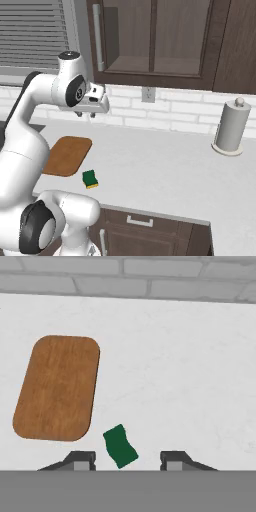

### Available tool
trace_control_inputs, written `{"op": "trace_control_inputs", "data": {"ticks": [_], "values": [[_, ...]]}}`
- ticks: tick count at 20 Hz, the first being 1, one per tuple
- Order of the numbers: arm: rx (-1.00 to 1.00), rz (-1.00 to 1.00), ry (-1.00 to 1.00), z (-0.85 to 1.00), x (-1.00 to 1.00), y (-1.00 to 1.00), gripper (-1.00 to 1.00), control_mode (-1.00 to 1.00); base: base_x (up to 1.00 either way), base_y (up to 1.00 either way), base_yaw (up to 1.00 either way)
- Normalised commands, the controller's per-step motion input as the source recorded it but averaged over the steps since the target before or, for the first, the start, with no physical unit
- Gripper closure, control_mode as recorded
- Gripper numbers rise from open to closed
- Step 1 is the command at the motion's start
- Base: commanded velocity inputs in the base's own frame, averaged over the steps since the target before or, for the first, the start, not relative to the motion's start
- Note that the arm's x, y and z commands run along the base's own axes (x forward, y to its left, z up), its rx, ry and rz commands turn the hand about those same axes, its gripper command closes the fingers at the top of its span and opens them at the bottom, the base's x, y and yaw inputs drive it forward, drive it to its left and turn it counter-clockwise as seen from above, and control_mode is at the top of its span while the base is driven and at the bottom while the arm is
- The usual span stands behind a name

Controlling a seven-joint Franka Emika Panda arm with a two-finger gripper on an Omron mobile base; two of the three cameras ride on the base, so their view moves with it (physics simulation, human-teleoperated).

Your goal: Pick up the sponge from the counter and clean the cutting board by briefly scrubbing or pressing down on the cutting board. Once finished, release the sponge.

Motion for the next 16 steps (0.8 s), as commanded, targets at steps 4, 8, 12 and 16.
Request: {"op": "trace_control_inputs", "data": {"ticks": [4,8,12,16], "values": [[-0.03,0.08,0.00,-0.09,0.01,0.03,-1.00,-1.00,0.00,0.00,0.00],[-0.03,0.41,0.00,-0.36,0.00,0.11,-1.00,-1.00,0.00,0.00,0.00],[-0.12,0.33,0.00,-0.51,0.00,0.10,-1.00,-1.00,0.00,0.00,0.00],[-0.12,0.11,0.00,-0.47,0.08,0.07,-1.00,-1.00,0.00,0.00,0.00]]}}
